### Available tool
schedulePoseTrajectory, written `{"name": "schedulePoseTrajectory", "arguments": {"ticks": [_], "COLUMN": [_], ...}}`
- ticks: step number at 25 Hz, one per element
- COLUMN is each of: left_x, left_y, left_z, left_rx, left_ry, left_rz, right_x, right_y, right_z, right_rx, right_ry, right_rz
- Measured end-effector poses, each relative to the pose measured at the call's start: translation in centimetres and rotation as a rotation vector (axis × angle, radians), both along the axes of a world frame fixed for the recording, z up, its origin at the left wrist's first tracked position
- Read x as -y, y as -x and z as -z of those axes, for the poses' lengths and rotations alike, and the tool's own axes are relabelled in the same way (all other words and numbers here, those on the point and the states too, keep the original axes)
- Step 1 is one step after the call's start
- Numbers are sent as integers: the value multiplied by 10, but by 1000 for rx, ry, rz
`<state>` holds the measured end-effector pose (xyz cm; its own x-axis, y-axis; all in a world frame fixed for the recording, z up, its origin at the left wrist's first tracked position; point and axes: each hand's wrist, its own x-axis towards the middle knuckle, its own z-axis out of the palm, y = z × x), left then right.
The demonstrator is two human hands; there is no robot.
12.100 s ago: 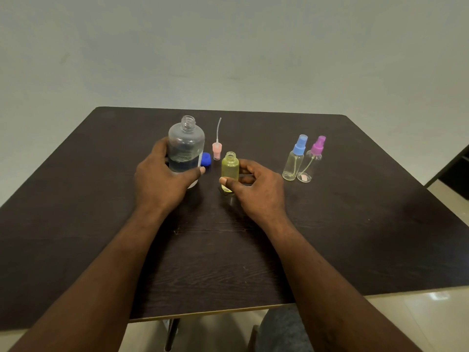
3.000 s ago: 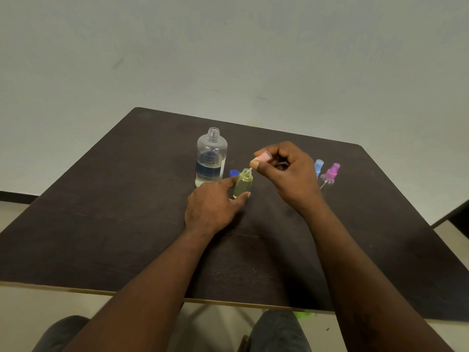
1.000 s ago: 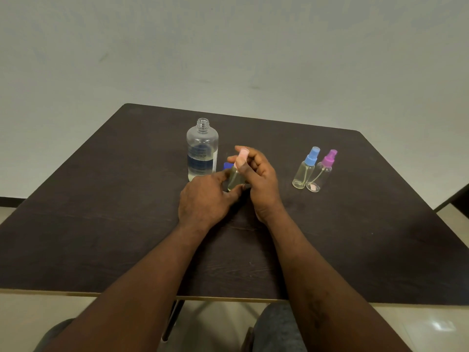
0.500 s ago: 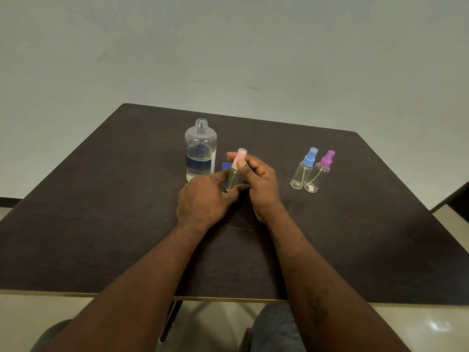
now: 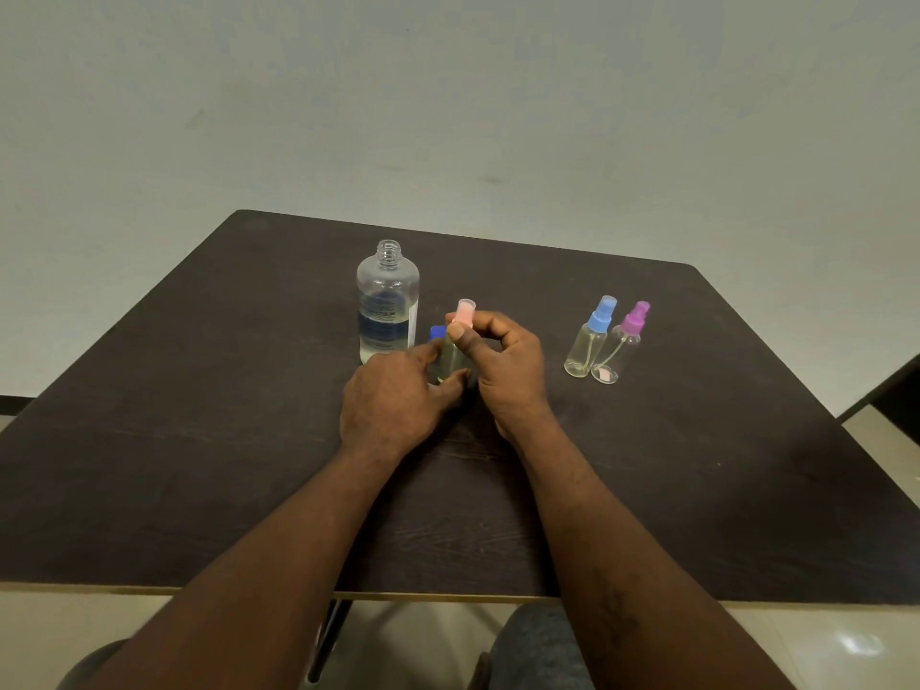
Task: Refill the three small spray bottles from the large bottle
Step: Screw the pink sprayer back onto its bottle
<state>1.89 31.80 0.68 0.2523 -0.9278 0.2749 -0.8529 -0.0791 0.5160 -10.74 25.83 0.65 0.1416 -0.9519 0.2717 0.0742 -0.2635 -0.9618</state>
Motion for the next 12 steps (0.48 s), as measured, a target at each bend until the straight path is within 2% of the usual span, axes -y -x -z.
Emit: {"name": "schedulePoseTrajectory", "arguments": {"ticks": [6,12], "left_x": [1,1], "left_y": [-1,-1], "left_z": [2,2], "left_rx": [7,8], "left_ry": [11,24], "left_rz": [3,-13], "right_x": [-2,1], "right_y": [2,-1], "right_z": [-2,3], "right_rx": [10,-108], "right_ry": [7,109], "right_rz": [-130,32]}}
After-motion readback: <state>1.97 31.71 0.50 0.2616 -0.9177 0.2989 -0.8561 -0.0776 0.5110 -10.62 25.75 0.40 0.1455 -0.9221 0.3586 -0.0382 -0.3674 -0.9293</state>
